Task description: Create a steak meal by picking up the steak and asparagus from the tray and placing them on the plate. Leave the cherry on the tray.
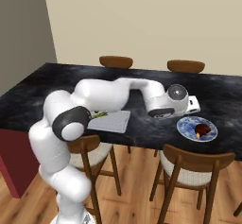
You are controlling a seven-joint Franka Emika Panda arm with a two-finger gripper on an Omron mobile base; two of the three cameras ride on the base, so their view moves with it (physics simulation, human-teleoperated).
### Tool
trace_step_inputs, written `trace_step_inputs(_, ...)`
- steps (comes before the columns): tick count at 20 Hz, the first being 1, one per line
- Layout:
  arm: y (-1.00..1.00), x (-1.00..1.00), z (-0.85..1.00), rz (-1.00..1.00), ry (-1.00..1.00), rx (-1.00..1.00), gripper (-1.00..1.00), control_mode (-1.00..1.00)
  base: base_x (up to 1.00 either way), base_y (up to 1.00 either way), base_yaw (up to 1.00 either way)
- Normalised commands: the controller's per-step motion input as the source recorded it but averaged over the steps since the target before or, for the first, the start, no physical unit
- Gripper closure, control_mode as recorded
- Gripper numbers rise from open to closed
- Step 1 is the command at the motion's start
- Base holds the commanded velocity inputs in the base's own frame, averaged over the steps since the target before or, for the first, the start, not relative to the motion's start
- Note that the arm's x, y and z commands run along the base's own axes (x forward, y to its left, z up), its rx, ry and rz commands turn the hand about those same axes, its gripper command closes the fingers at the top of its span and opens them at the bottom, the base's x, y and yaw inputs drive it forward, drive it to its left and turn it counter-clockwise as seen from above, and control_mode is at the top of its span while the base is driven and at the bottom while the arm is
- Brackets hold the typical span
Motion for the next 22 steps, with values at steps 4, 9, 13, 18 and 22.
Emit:
trace_step_inputs(4, 1.00, 0.06, 0.38, 0.00, -0.02, -0.01, -1.00, -1.00, 0.00, 0.00, 0.00)
trace_step_inputs(9, 1.00, 0.04, 0.06, -0.03, 0.03, 0.00, -1.00, -1.00, 0.00, 0.00, 0.00)
trace_step_inputs(13, 1.00, 0.17, 0.00, -0.12, 0.08, 0.00, -1.00, -1.00, 0.00, 0.00, 0.00)
trace_step_inputs(18, 1.00, 0.39, 0.00, -0.18, 0.09, 0.00, -1.00, -1.00, 0.00, 0.00, 0.00)
trace_step_inputs(22, 1.00, 0.32, 0.00, -0.23, 0.04, 0.05, -1.00, -1.00, 0.00, 0.00, 0.00)
